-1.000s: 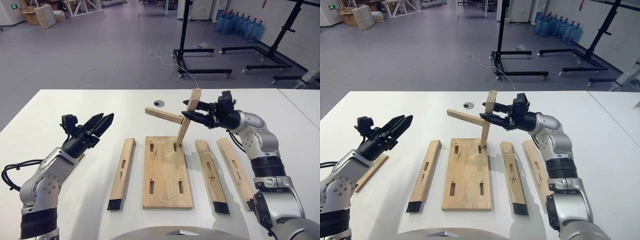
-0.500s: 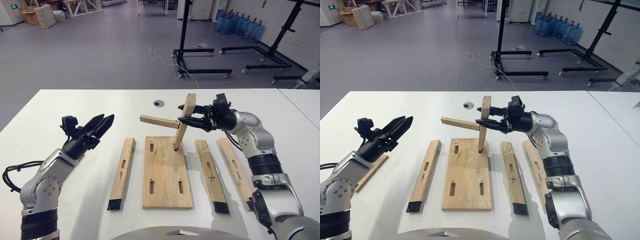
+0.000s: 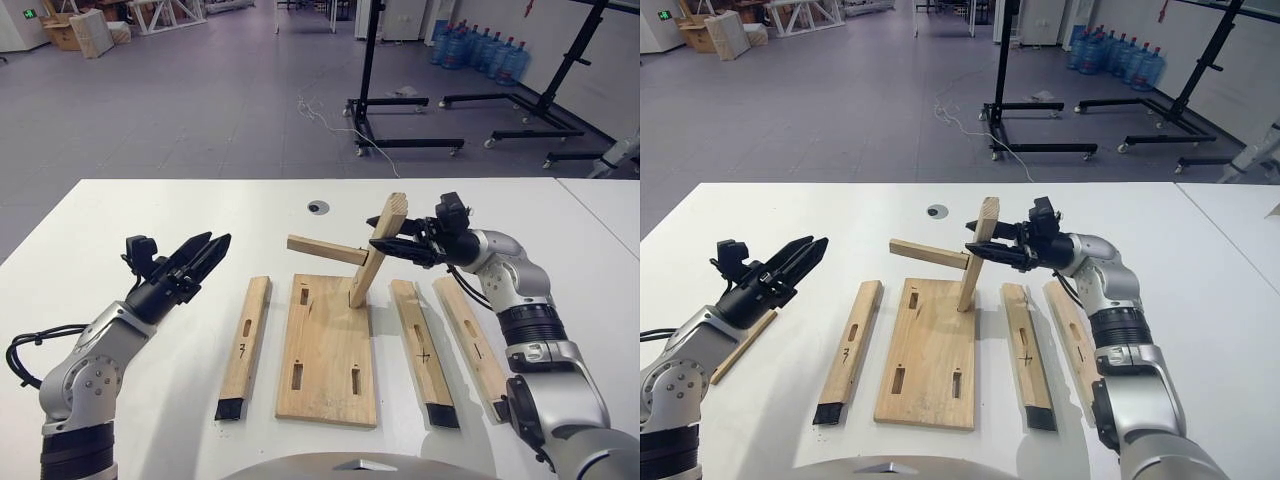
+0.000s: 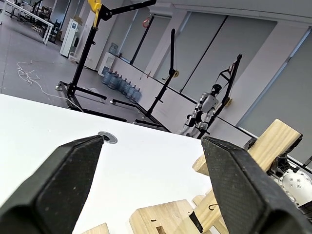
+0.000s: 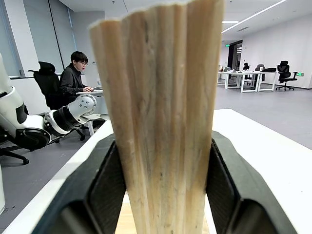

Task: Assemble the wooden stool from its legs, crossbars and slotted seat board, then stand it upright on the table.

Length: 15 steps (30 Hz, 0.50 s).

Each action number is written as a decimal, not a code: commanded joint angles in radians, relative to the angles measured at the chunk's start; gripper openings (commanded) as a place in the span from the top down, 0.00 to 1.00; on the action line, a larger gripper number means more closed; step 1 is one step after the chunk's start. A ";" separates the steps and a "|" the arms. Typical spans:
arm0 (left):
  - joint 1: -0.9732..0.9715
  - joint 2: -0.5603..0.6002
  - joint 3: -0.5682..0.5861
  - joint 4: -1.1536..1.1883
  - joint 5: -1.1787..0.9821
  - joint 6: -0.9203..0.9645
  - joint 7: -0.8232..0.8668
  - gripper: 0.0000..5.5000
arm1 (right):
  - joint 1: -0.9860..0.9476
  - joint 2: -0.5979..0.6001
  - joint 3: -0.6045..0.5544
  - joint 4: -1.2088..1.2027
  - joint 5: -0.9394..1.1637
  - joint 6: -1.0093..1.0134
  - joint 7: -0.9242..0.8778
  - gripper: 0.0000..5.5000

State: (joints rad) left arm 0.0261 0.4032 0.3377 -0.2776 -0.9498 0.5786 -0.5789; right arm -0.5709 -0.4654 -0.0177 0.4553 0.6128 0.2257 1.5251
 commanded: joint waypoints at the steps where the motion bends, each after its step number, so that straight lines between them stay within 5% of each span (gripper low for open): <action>1: 0.006 0.005 -0.009 -0.007 0.019 -0.001 -0.001 0.33 | -0.005 -0.014 0.031 0.058 -0.070 -0.009 0.019 0.62; 10: 0.004 -0.005 -0.028 -0.003 0.044 -0.012 -0.005 0.33 | -0.082 -0.020 0.075 0.160 -0.136 0.025 0.011 0.63; 14: 0.019 -0.012 -0.032 -0.005 0.053 -0.022 -0.006 0.33 | -0.150 -0.021 0.044 0.201 -0.099 0.195 -0.070 0.63; 15: 0.020 -0.014 -0.033 -0.005 0.055 -0.023 -0.006 0.33 | -0.165 -0.023 0.027 0.205 -0.081 0.230 -0.079 0.56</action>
State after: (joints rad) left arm 0.0347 0.3962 0.3110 -0.2778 -0.9071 0.5618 -0.5851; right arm -0.7138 -0.4859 0.0171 0.6389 0.5488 0.3930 1.4779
